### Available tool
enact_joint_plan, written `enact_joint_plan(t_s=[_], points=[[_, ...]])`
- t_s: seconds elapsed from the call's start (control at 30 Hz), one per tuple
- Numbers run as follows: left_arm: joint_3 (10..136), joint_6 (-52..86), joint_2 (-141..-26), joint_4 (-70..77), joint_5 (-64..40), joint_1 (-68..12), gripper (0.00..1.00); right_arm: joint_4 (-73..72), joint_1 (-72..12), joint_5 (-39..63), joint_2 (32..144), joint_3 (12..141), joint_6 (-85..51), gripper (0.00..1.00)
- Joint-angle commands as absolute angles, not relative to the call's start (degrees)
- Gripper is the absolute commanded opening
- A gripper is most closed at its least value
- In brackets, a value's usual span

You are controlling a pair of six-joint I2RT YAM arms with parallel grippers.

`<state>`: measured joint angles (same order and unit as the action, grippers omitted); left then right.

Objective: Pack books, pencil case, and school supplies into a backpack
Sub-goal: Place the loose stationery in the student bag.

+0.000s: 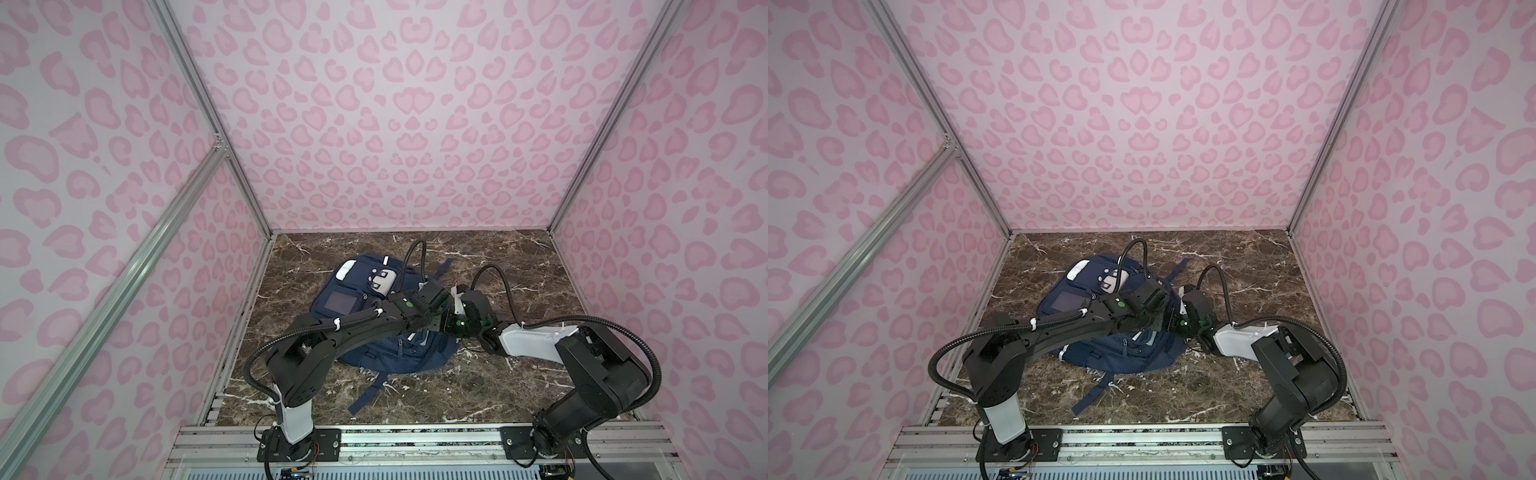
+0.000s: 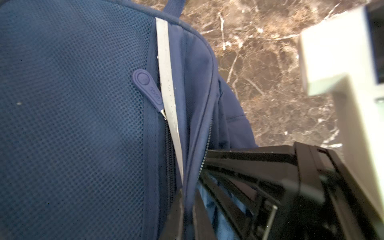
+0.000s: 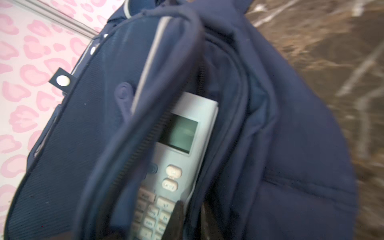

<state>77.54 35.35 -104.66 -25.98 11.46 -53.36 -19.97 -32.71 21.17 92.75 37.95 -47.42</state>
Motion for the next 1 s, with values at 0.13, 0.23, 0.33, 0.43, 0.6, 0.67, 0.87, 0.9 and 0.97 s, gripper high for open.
enact_joint_plan(t_s=[0.13, 0.23, 0.33, 0.43, 0.6, 0.67, 0.87, 0.9, 0.97], points=[[78.91, 34.97, -105.34, -26.98, 10.99, -53.90, 0.13, -21.03, -35.73, 20.13, 94.92, 42.02, -46.59, 0.15], [78.59, 35.09, -107.22, -27.53, 11.44, -53.49, 0.17, -22.41, -34.86, 19.02, 94.72, 39.70, -47.13, 0.14], [77.82, 35.57, -108.58, -27.70, 12.44, -53.38, 0.19, -21.40, -34.28, 17.99, 92.92, 37.49, -47.23, 0.12], [77.67, 35.59, -109.13, -27.06, 11.73, -53.35, 0.22, -16.49, -34.40, 14.56, 89.82, 36.23, -46.18, 0.09], [77.87, 35.38, -109.29, -27.13, 11.51, -53.35, 0.31, -15.21, -34.12, 12.48, 85.37, 33.08, -46.59, 0.08], [77.87, 35.17, -108.74, -27.29, 11.47, -53.43, 0.35, -13.99, -34.02, 10.68, 83.65, 32.32, -46.58, 0.03], [77.43, 35.00, -105.91, -26.77, 12.30, -53.44, 0.52, -13.59, -32.43, 9.26, 80.83, 30.47, -46.16, 0.00], [77.43, 34.89, -106.11, -26.97, 12.10, -53.35, 0.52, -13.59, -31.74, 10.71, 81.53, 30.75, -45.77, 0.00], [77.69, 34.89, -106.76, -27.35, 11.81, -53.35, 0.52, -15.34, -30.81, 13.75, 83.33, 30.94, -45.69, 0.19]])
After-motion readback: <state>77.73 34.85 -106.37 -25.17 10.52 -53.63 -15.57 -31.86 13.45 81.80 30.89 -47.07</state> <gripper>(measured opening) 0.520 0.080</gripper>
